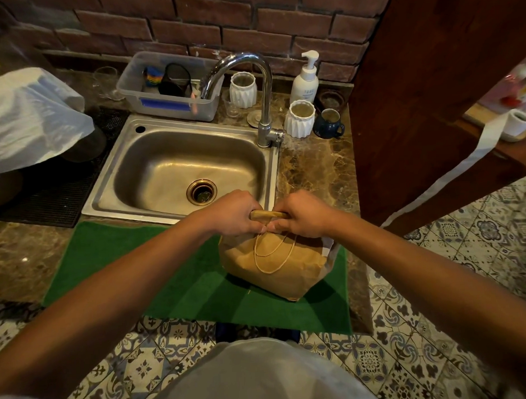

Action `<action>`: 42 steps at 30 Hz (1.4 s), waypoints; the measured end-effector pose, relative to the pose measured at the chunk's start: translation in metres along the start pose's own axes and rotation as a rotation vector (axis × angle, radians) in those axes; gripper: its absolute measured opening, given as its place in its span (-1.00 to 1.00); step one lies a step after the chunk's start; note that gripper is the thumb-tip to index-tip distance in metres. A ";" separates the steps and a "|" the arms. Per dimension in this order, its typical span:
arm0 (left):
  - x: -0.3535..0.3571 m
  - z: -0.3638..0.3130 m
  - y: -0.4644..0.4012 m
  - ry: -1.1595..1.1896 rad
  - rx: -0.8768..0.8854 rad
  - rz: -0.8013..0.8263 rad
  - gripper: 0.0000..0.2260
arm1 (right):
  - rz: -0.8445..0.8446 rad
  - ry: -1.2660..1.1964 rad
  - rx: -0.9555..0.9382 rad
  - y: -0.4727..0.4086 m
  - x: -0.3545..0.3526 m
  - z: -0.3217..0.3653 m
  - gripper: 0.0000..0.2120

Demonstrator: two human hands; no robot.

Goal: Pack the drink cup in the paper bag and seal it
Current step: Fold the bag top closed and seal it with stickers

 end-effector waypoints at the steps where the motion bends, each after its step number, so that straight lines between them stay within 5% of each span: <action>1: 0.000 -0.001 0.000 0.002 0.008 0.004 -0.82 | -0.003 -0.006 -0.004 0.000 -0.001 0.000 -0.77; 32: -0.005 -0.003 -0.007 0.022 0.044 -0.026 -0.77 | 0.083 -0.016 0.058 0.008 -0.004 -0.022 -0.66; 42: -0.008 -0.002 -0.005 0.040 0.037 -0.029 -0.70 | -0.081 -0.081 -0.033 0.013 -0.020 -0.007 -0.78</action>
Point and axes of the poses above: each hand's wrist, its own y-axis away from the middle knuckle, its own x-axis out of the palm, z = x × y, the point moved 8 cm from there along -y, towards the middle knuckle, and after that the axes turned 2 degrees about -y, right-handed, at the moved point
